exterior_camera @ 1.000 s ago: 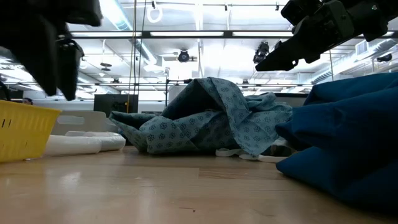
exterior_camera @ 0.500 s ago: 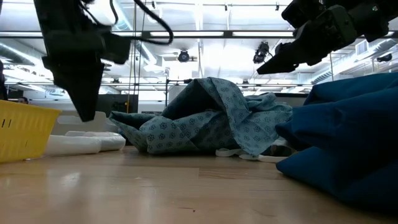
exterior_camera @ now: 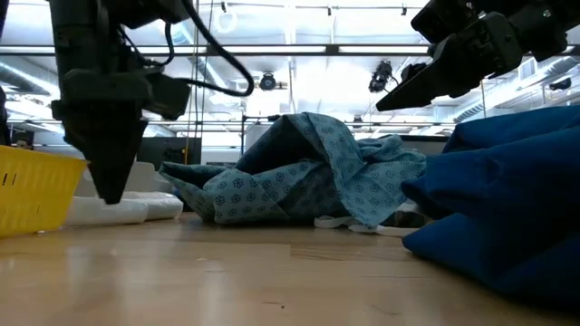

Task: Pick & place medical supplies in basket/bin
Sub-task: Put the white bandage into the yellow basket

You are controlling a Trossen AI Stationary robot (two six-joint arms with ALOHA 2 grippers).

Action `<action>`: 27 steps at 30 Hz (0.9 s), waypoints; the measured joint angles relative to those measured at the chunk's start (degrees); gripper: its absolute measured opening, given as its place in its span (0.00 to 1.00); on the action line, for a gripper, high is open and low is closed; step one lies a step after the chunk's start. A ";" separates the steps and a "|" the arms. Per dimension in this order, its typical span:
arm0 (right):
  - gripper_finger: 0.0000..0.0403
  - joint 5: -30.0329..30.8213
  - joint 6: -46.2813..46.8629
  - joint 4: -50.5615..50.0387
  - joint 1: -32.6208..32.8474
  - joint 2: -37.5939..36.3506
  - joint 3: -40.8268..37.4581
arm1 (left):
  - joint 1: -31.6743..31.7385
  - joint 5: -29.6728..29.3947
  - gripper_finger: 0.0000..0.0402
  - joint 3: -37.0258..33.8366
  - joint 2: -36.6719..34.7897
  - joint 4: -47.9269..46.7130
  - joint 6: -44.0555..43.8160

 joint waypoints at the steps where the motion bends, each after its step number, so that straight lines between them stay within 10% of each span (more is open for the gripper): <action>1: 0.70 0.00 -0.02 -0.04 0.00 0.00 -0.02 | 0.01 0.25 0.63 0.00 0.37 -0.10 0.02; 11: 0.70 0.00 -0.15 -0.06 0.00 0.00 -0.02 | 0.02 0.44 0.58 -0.25 3.98 -0.48 1.34; 22: 0.70 0.00 -0.13 0.05 0.00 0.00 -0.02 | -1.33 -3.73 0.12 -0.50 4.24 1.36 5.26; 27: 0.70 -0.03 0.20 0.09 0.00 0.00 -0.02 | -2.58 -5.51 0.10 -0.51 4.22 2.69 7.95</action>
